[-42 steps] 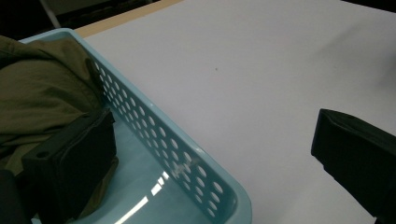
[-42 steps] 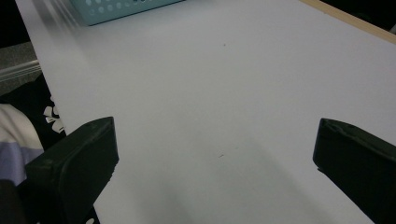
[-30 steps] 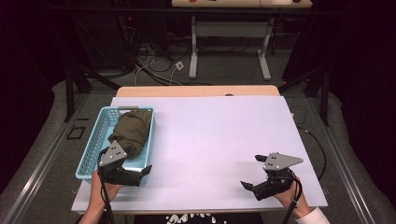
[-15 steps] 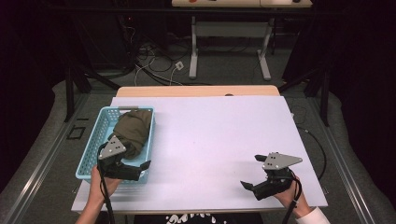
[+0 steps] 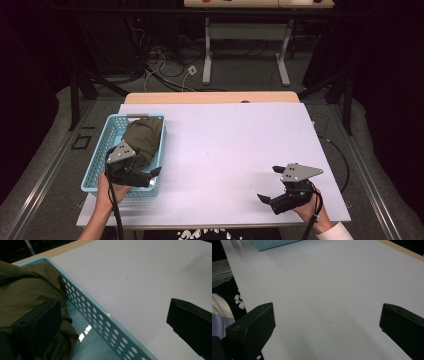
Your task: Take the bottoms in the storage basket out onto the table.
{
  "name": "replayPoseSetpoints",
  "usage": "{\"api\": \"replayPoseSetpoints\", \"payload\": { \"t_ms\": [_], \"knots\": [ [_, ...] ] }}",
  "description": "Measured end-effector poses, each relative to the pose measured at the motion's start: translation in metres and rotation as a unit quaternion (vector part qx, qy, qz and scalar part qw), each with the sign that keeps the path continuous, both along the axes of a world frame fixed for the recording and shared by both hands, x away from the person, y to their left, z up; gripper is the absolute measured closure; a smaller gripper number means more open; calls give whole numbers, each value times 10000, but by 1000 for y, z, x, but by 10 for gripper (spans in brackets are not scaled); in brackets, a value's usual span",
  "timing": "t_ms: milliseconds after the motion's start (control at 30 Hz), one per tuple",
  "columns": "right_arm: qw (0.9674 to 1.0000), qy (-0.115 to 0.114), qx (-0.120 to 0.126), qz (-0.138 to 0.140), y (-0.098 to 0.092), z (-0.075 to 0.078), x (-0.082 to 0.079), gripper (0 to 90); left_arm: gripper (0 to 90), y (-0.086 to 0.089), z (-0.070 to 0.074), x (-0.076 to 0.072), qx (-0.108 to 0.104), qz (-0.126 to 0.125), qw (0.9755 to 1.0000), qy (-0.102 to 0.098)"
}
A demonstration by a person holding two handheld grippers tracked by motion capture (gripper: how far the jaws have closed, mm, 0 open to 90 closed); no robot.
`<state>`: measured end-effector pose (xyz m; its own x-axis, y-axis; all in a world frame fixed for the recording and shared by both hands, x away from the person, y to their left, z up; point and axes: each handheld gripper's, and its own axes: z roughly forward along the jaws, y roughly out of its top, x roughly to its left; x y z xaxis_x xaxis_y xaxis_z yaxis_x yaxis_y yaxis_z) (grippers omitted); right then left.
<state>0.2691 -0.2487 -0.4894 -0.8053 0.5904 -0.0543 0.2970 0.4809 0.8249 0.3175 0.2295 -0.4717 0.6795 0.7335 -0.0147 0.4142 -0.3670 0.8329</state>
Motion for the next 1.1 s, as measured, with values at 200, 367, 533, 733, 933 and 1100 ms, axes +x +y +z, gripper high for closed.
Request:
{"api": "replayPoseSetpoints", "payload": {
  "t_ms": [200,367,533,733,933,1100],
  "knots": [
    [10000,1,3,-10,0,0,0,2,0,-1,0,7,69,50,10000,7],
    [10000,2,-18,-4,0,0,0,2,1,-2,1,12,81,72,9999,7],
    [10000,5,-25,-15,-1,0,1,2,0,-3,3,19,86,88,9999,15],
    [10000,9,-27,-10,0,0,0,2,0,-4,5,24,112,95,9999,24],
    [10000,10,-39,-11,0,0,0,2,0,-2,6,30,139,133,9998,37],
    [10000,22,-44,-12,0,0,0,2,0,-1,6,34,158,149,9997,62]
  ]
}}
